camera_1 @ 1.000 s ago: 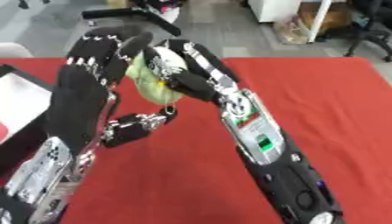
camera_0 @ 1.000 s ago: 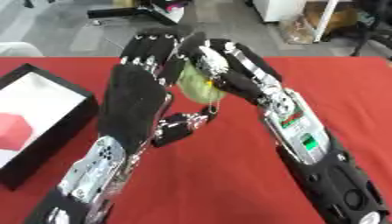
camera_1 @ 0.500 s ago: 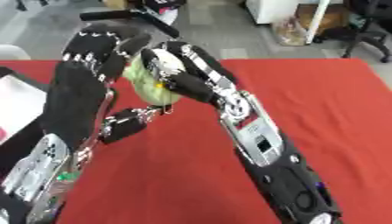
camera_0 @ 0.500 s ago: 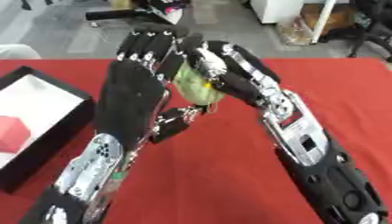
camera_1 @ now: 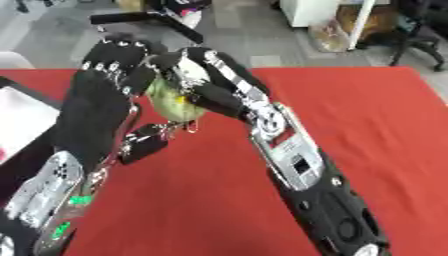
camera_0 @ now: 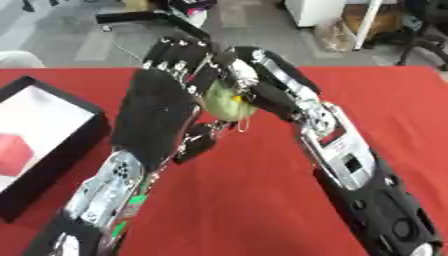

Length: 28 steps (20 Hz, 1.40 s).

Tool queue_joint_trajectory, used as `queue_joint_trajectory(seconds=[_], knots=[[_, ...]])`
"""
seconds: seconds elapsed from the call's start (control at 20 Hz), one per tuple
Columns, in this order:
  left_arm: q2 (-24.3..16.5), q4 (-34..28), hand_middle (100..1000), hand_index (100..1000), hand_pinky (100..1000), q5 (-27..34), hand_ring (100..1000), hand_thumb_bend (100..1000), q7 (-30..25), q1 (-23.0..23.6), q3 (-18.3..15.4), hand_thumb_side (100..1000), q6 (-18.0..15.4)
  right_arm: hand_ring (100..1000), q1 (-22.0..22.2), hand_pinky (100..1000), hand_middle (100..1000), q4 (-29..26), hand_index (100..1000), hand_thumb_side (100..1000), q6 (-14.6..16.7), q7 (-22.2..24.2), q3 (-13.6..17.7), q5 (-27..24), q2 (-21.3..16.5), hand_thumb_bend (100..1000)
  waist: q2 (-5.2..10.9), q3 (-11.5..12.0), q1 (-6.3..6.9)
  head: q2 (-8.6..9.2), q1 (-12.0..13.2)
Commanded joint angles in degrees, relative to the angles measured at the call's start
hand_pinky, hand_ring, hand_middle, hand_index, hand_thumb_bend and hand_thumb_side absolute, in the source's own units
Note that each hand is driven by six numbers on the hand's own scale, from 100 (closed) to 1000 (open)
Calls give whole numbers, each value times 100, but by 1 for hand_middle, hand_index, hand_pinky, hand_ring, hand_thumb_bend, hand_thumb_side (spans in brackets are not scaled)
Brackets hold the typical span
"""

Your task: Pick up the objects with one hand, pass them to the other hand, and then place them into the box on the other side of the table.

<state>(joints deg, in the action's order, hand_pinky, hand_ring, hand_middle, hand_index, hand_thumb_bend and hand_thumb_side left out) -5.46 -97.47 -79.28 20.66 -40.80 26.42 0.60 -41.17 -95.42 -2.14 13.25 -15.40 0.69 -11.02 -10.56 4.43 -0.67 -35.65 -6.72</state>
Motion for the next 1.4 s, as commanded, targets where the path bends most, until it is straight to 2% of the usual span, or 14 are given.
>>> queue_joint_trajectory(seconds=[0.05,0.5,1.0,1.05,1.1,1.25,1.35,1.4], knots=[[40,53,578,704,749,-17,616,634,-17,-142,37,138,-58,157,-98,259,135,-225,251,636,64,165,-36,-47,-22,100,77,-7,-1,49,-19],[219,337,511,629,723,-84,550,581,53,-288,101,105,-124,156,-90,263,138,-293,259,638,250,774,-37,-115,-17,100,81,-34,-17,38,-12],[228,473,485,591,707,-150,520,538,114,-338,110,100,-75,160,-84,247,144,-415,270,654,259,888,59,-31,-20,100,85,-51,-34,28,-2],[225,482,462,559,688,-142,490,422,120,-330,93,112,-49,207,-80,280,196,-441,332,774,280,898,78,-38,-21,100,92,-58,-44,21,-10],[220,492,462,559,688,-133,490,422,132,-326,79,112,-16,207,-70,280,196,-471,332,774,307,922,105,-54,-23,100,96,-65,-52,14,-16],[201,503,444,538,679,-104,476,375,165,-312,43,134,57,304,-39,416,306,-556,448,885,414,1026,188,-83,-36,100,110,-78,-69,1,-23],[183,504,447,541,678,-82,477,361,187,-301,19,149,86,354,-28,473,383,-592,528,948,494,1097,234,-89,-57,100,121,-83,-76,-5,-25],[172,503,449,542,678,-68,477,361,197,-293,7,151,96,360,-25,479,391,-605,535,955,534,1133,255,-91,-68,100,126,-85,-80,-8,-26]])
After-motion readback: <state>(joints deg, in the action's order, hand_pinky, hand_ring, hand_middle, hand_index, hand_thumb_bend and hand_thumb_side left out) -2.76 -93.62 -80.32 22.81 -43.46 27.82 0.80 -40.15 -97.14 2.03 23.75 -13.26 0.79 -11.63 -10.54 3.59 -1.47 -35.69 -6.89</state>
